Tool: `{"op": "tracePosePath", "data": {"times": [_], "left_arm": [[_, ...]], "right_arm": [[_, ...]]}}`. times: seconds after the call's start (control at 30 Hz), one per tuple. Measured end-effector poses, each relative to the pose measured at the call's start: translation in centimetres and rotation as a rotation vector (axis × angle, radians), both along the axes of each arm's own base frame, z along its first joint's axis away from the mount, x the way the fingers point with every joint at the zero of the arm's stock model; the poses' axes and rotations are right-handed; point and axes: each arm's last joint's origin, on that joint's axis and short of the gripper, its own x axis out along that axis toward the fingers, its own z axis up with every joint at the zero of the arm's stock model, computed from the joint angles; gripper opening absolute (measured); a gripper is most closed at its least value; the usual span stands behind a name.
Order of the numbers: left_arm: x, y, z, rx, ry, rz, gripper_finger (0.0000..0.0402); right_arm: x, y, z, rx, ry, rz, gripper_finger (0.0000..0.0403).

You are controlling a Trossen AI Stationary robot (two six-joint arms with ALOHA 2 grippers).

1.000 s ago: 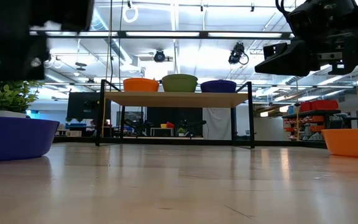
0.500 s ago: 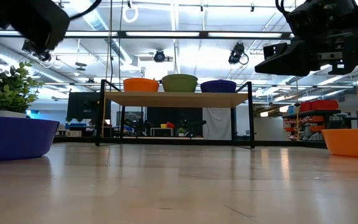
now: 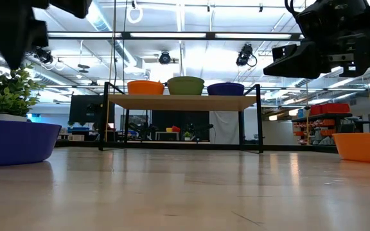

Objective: Pick & Place Mini bowls
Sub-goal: Stack the blue bowl on top of the other blue bowl on the shelf

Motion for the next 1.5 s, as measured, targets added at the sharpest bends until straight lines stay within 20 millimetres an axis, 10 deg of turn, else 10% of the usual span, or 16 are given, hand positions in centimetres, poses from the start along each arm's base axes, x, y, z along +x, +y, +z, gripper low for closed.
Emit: {"op": "tracePosePath", "data": {"times": [0.53,1.5], "left_arm": [[0.3,-1.2,-3.0,0.142,0.096,-0.099,0.0242],[1.6,-1.3,-6.1,0.342,0.122,-0.148,0.0049]], "right_arm": [[0.0,0.0,-0.1,0.002,0.009,-0.001,0.0002],[0.0,0.0,-0.1,0.003,0.008,-0.001,0.0002]]}}
